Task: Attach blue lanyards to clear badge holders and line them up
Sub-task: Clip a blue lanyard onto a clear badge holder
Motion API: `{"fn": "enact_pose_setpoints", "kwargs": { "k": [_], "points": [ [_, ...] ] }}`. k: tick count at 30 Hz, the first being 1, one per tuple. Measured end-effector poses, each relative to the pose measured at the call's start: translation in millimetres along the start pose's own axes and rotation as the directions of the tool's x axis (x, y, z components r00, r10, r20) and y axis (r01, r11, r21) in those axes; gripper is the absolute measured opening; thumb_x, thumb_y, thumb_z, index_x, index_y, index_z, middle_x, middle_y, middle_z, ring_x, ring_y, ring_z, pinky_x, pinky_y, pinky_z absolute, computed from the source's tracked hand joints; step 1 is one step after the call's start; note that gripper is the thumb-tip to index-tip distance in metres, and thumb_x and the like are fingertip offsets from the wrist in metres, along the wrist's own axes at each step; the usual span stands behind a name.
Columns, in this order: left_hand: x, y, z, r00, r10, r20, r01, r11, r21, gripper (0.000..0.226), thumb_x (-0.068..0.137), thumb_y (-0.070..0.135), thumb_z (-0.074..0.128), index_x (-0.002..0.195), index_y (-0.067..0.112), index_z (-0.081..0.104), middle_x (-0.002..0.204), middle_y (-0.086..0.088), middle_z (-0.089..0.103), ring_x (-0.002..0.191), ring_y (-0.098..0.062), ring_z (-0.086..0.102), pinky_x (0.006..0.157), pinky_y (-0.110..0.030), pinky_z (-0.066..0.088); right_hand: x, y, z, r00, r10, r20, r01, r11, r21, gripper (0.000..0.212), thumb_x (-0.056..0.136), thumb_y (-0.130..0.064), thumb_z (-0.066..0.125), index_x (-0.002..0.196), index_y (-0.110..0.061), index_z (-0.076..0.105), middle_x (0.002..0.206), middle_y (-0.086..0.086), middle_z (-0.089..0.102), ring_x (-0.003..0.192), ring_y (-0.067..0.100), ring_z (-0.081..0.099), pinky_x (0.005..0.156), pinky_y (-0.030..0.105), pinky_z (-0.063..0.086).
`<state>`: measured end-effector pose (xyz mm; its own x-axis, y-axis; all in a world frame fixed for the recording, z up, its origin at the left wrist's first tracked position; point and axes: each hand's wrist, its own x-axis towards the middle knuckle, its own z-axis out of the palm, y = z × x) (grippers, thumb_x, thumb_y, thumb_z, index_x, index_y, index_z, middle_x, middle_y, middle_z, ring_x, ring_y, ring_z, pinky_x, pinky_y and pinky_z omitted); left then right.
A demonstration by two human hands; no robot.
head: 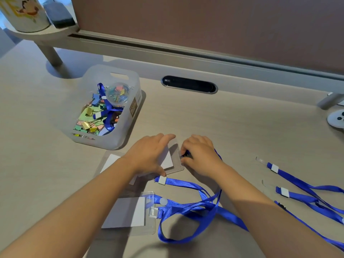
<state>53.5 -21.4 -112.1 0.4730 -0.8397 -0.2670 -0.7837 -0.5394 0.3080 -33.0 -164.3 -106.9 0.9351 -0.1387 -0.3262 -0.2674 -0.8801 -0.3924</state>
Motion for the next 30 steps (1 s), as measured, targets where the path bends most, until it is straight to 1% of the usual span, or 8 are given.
{"fn": "enact_pose_setpoints", "kwargs": {
  "k": [2, 5, 7, 10, 12, 19, 24, 30],
  "points": [
    [1, -1, -4, 0.999, 0.035, -0.009, -0.034, 0.998, 0.044, 0.102, 0.059, 0.042, 0.077, 0.134, 0.021, 0.011, 0.13, -0.007, 0.046, 0.113, -0.025, 0.046, 0.097, -0.036, 0.037, 1, -1, -2, 1.0, -0.013, -0.028, 0.014, 0.999, 0.049, 0.026, 0.084, -0.02, 0.059, 0.111, -0.017, 0.056, 0.106, -0.001, 0.052, 0.125, 0.024, 0.038, 0.105, 0.031, 0.023],
    [1, 0, -10, 0.997, 0.072, -0.002, -0.071, 0.995, 0.075, 0.095, 0.065, 0.04, 0.073, 0.135, 0.021, 0.012, 0.13, -0.006, 0.045, 0.116, -0.023, 0.043, 0.099, -0.034, 0.033, 4, 0, -2, 0.999, -0.01, 0.046, 0.006, 0.996, 0.086, 0.042, 0.087, -0.019, 0.056, 0.127, -0.025, 0.049, 0.142, 0.0, 0.044, 0.14, 0.026, 0.022, 0.114, 0.036, 0.014],
    [1, 0, -14, 0.997, 0.082, 0.003, -0.082, 0.991, 0.102, 0.092, 0.066, 0.04, 0.072, 0.134, 0.021, 0.013, 0.13, -0.006, 0.045, 0.117, -0.023, 0.043, 0.099, -0.034, 0.033, 6, 1, -2, 0.998, -0.018, 0.064, 0.015, 0.998, 0.054, 0.031, 0.086, -0.023, 0.057, 0.118, -0.024, 0.058, 0.144, -0.001, 0.041, 0.141, 0.025, 0.019, 0.115, 0.037, 0.01],
    [0, -4, -17, 0.998, 0.065, 0.003, -0.065, 0.991, 0.116, 0.09, 0.067, 0.041, 0.071, 0.134, 0.022, 0.014, 0.129, -0.006, 0.046, 0.116, -0.022, 0.043, 0.099, -0.034, 0.033, 6, 2, -7, 0.998, -0.056, -0.024, 0.058, 0.997, 0.052, 0.007, 0.083, -0.027, 0.061, 0.088, -0.023, 0.063, 0.099, -0.003, 0.056, 0.116, 0.022, 0.045, 0.103, 0.033, 0.03],
    [1, -6, -18, 0.999, 0.052, -0.015, -0.05, 0.992, 0.114, 0.091, 0.067, 0.042, 0.071, 0.134, 0.022, 0.013, 0.128, -0.006, 0.046, 0.115, -0.023, 0.043, 0.098, -0.034, 0.033, 4, 1, -13, 1.0, -0.024, -0.017, 0.027, 0.987, 0.156, 0.004, 0.085, -0.02, 0.058, 0.083, -0.018, 0.061, 0.079, -0.007, 0.051, 0.093, 0.022, 0.052, 0.079, 0.026, 0.037],
    [5, -3, -18, 0.984, -0.102, -0.147, 0.069, 0.974, -0.216, 0.09, 0.063, 0.059, 0.059, 0.136, 0.027, 0.016, 0.14, -0.007, 0.035, 0.127, -0.024, 0.03, 0.106, -0.043, 0.027, 0, -5, -22, 0.983, 0.179, 0.046, -0.156, 0.671, 0.725, 0.026, 0.089, -0.006, 0.053, 0.064, -0.017, 0.052, 0.063, 0.0, 0.054, 0.049, 0.006, 0.052, 0.053, 0.024, 0.042],
    [5, 14, -21, 0.944, -0.076, -0.32, -0.042, 0.938, -0.345, 0.085, 0.056, 0.069, 0.043, 0.126, 0.021, 0.041, 0.13, -0.007, 0.049, 0.12, -0.023, 0.04, 0.099, -0.038, 0.034, -1, -8, -30, 0.987, 0.159, 0.034, -0.125, 0.606, 0.785, 0.029, 0.091, -0.002, 0.047, 0.068, -0.017, 0.056, 0.067, 0.001, 0.056, 0.059, 0.011, 0.05, 0.058, 0.024, 0.044],
    [9, 21, -22, 0.92, -0.063, -0.386, -0.076, 0.939, -0.334, 0.05, 0.066, 0.037, 0.073, 0.107, 0.015, 0.057, 0.123, -0.01, 0.052, 0.115, -0.025, 0.044, 0.095, -0.036, 0.034, -5, -8, -36, 0.988, 0.148, 0.051, -0.134, 0.63, 0.765, 0.021, 0.09, 0.001, 0.046, 0.099, 0.006, 0.063, 0.072, 0.004, 0.058, 0.064, 0.01, 0.052, 0.058, 0.012, 0.045]
  ]
}}
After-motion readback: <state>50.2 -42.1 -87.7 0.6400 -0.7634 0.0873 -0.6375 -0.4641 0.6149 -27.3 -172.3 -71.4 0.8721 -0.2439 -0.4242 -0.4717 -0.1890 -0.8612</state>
